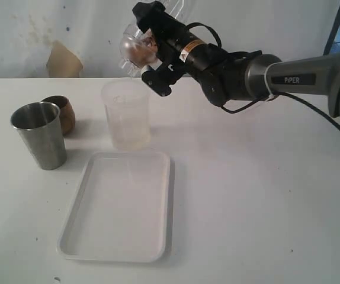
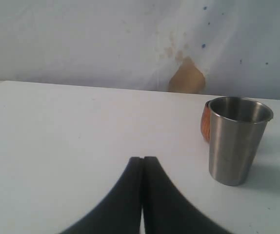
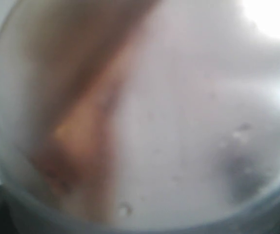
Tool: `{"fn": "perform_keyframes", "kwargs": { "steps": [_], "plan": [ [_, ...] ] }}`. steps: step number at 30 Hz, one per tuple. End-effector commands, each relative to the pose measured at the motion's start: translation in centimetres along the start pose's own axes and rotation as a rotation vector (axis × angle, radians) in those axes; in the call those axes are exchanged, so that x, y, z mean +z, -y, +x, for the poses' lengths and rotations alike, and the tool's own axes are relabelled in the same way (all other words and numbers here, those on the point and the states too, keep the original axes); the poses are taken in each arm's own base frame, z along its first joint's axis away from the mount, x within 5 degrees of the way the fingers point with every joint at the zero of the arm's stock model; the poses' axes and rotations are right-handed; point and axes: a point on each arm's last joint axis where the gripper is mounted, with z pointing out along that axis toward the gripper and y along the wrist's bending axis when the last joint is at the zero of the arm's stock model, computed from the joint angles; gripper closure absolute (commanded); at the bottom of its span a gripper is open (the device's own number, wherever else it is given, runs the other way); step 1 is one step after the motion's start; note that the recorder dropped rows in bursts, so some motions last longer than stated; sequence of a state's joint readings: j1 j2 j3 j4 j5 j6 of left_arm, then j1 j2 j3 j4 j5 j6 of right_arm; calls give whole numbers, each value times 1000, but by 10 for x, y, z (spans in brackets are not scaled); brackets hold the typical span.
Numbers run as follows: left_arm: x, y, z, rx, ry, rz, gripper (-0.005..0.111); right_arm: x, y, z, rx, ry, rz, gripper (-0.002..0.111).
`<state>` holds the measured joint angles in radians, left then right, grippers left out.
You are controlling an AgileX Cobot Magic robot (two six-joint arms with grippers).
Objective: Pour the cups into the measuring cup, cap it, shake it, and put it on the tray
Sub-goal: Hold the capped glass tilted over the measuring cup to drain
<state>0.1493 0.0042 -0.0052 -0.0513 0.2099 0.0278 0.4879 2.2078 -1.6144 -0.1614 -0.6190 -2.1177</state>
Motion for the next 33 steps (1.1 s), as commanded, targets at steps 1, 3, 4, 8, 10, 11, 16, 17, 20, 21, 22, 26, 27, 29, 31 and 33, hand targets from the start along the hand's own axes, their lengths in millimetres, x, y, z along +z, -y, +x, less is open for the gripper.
{"fn": "perform_keyframes", "kwargs": {
  "steps": [1,3,4,8,10,11,16,17,20,21,22,26,27,29,31,33],
  "plan": [
    [0,0,1,-2,7,-1,107,-2,13,10,13,-62,83,108],
    [0,0,1,-2,7,-1,107,-2,13,10,70,-58,79,108],
    [0,0,1,-2,7,-1,107,-1,11,9,68,-50,64,108],
    [0,0,1,-2,7,-1,107,-1,11,9,35,-49,59,108],
    [0,0,1,-2,7,-1,107,-1,11,9,63,-49,60,108],
    [0,0,1,-2,7,-1,107,-1,10,9,60,-41,52,108],
    [0,0,1,-2,7,-1,107,-2,13,11,52,-64,79,108],
    [0,0,1,-2,7,-1,107,-2,12,10,50,-60,72,108],
    [0,0,1,-2,7,-1,107,-2,12,11,52,-69,73,108],
    [0,0,1,-2,7,-1,107,-2,12,12,65,-77,74,108],
    [0,0,1,-2,7,-1,107,-2,11,12,72,-73,61,108],
    [0,0,1,-2,7,-1,107,-1,8,10,18,-56,25,108],
    [0,0,1,-2,7,-1,107,-1,9,11,52,-71,37,108],
    [0,0,1,-2,7,-1,107,-1,7,10,57,-59,19,108],
    [0,0,1,-2,7,-1,107,-1,7,10,57,-60,20,108],
    [0,0,1,-2,7,-1,107,-1,7,12,98,-79,15,108]
  ]
}}
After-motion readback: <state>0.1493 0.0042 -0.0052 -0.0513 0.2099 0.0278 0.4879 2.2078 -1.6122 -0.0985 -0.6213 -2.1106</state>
